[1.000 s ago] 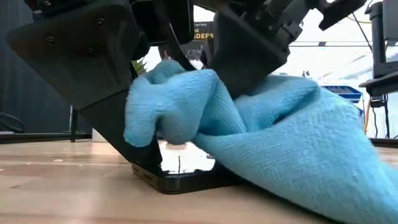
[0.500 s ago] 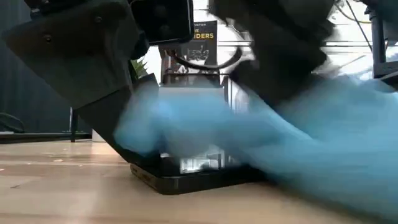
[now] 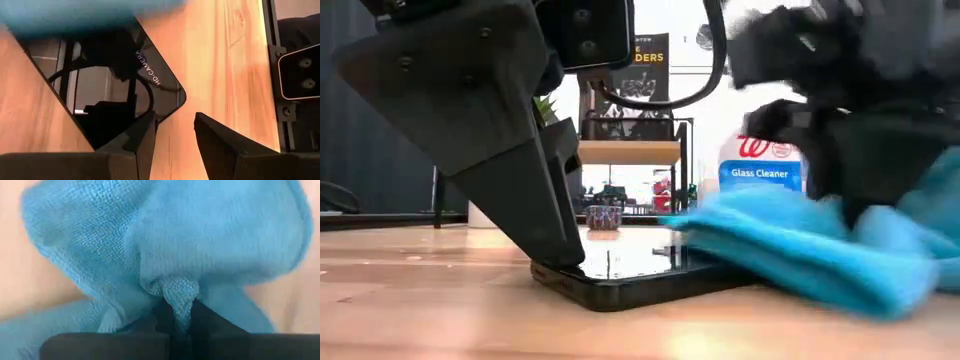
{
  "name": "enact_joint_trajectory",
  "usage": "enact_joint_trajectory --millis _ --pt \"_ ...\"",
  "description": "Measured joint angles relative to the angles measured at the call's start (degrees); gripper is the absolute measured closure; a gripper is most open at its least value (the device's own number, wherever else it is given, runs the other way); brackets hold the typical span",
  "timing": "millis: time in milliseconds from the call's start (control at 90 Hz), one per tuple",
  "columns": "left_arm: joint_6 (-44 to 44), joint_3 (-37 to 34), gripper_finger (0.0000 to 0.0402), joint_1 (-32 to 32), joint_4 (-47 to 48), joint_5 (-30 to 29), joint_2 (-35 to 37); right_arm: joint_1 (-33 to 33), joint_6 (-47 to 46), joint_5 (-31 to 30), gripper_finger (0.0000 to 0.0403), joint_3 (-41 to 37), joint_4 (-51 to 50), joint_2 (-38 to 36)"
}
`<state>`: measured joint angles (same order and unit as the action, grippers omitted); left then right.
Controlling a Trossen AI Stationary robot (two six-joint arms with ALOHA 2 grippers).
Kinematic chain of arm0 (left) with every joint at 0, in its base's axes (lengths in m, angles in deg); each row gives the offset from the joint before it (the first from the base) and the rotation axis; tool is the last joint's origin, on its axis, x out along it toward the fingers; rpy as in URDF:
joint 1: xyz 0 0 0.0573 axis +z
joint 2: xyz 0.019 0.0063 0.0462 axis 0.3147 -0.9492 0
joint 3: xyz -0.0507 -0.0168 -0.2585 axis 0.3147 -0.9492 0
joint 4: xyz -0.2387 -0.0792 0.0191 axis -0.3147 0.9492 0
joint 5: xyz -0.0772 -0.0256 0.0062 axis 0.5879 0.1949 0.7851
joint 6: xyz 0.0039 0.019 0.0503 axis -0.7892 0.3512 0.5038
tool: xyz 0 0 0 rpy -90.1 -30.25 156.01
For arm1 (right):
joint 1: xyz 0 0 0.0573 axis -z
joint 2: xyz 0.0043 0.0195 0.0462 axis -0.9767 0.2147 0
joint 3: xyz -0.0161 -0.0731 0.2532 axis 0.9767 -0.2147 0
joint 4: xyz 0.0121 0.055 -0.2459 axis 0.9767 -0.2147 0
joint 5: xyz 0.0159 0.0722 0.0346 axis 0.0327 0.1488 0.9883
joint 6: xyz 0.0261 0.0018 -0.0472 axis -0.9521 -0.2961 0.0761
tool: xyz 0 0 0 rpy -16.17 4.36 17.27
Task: Apply microfiber cloth
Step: Wipe the back of the black cellphone with a blue microfiber cloth
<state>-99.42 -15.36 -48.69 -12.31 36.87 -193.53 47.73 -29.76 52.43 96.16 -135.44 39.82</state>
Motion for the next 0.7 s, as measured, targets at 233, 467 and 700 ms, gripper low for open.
enact_joint_trajectory --millis 233,467,700 --pt "1.4 1.7 0.0276 -0.1 1.1 0.2 0.5 0.2 0.8 -2.7 0.0392 0.5 4.3 -3.6" --pt "1.4 3.2 0.0276 -0.1 7.5 -0.3 2.1 0.5 2.5 -3.0 0.0391 0.6 8.2 -3.9" --pt "1.7 4.4 0.0276 -0.2 11.8 -7.6 6.6 1.0 2.8 -4.2 0.0391 0.6 9.2 -3.9"
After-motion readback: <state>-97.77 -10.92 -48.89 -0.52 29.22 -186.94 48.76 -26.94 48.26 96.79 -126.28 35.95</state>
